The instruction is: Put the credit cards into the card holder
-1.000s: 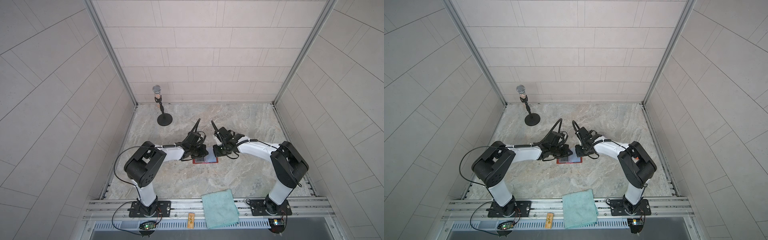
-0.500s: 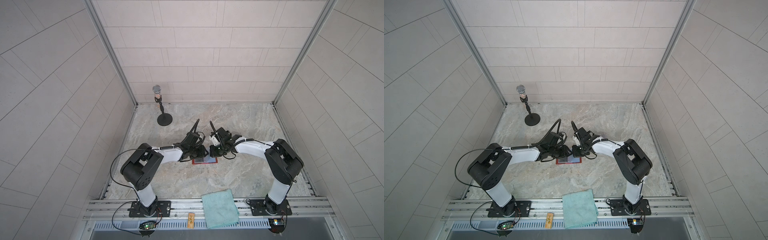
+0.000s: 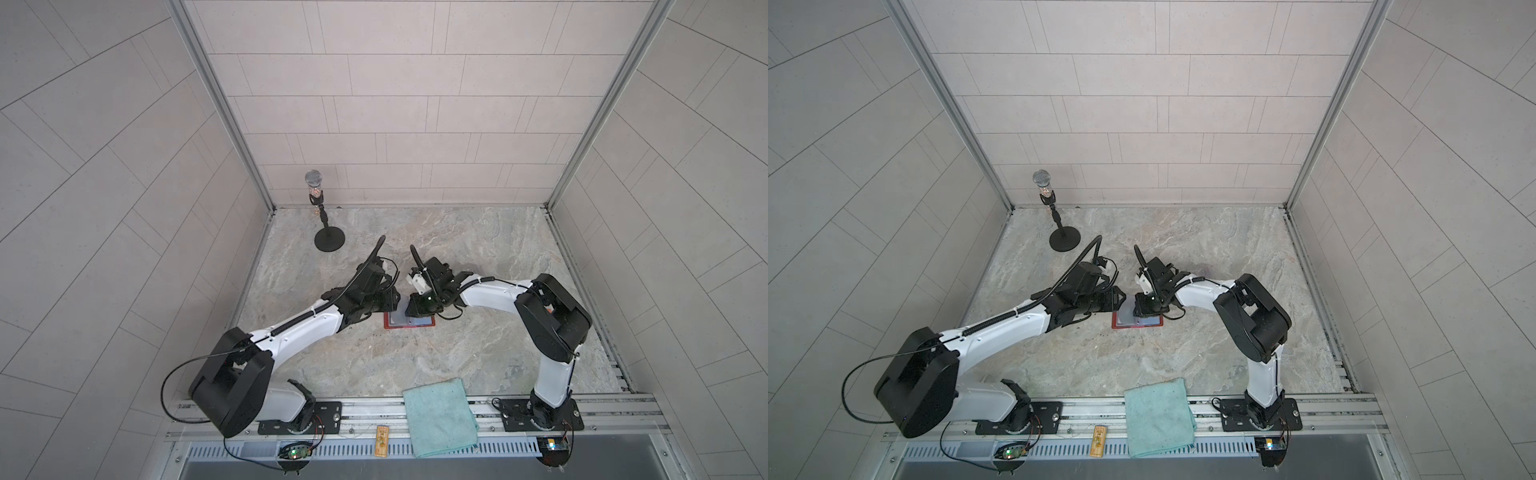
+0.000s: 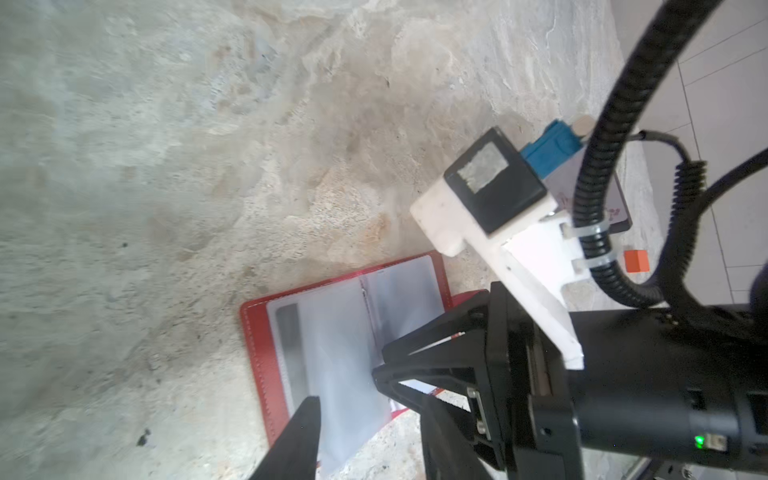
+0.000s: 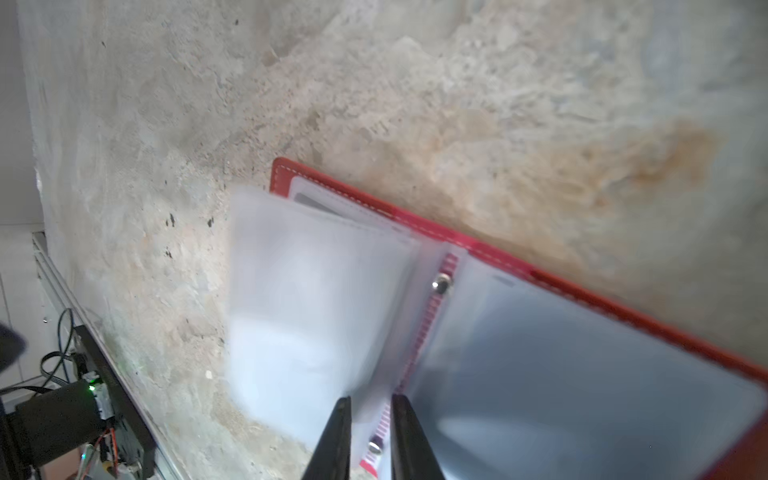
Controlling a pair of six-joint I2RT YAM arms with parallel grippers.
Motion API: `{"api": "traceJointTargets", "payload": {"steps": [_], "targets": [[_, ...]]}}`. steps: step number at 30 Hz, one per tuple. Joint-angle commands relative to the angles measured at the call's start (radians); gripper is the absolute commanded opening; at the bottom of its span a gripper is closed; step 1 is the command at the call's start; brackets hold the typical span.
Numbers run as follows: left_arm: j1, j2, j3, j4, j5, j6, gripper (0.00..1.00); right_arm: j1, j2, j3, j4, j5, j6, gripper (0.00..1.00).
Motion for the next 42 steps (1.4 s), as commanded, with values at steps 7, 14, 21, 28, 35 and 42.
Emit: {"api": "traceJointTargets", "payload": {"steps": [7, 14, 21, 28, 35, 42], "targets": [[0.006, -0.003, -0.019, -0.057, -0.024, 0.029, 0.46, 0.027, 0.054, 0.053, -0.031, 0.030, -0.007, 0.28], [0.006, -0.005, 0.008, -0.074, 0.019, 0.058, 0.45, 0.027, -0.008, 0.035, -0.022, 0.040, -0.009, 0.32], [0.005, 0.027, 0.128, -0.124, 0.058, 0.179, 0.45, -0.004, -0.202, -0.010, -0.030, 0.095, -0.063, 0.37], [-0.033, 0.165, 0.313, -0.203, 0.097, 0.193, 0.45, -0.161, -0.371, -0.059, -0.146, 0.131, -0.135, 0.38], [-0.113, 0.371, 0.516, -0.191, 0.125, 0.130, 0.57, -0.413, -0.464, -0.052, -0.322, 0.143, -0.265, 0.39], [-0.156, 0.609, 0.747, -0.206, 0.182, 0.070, 0.60, -0.534, -0.488, -0.070, -0.357, 0.253, -0.333, 0.42]]}}
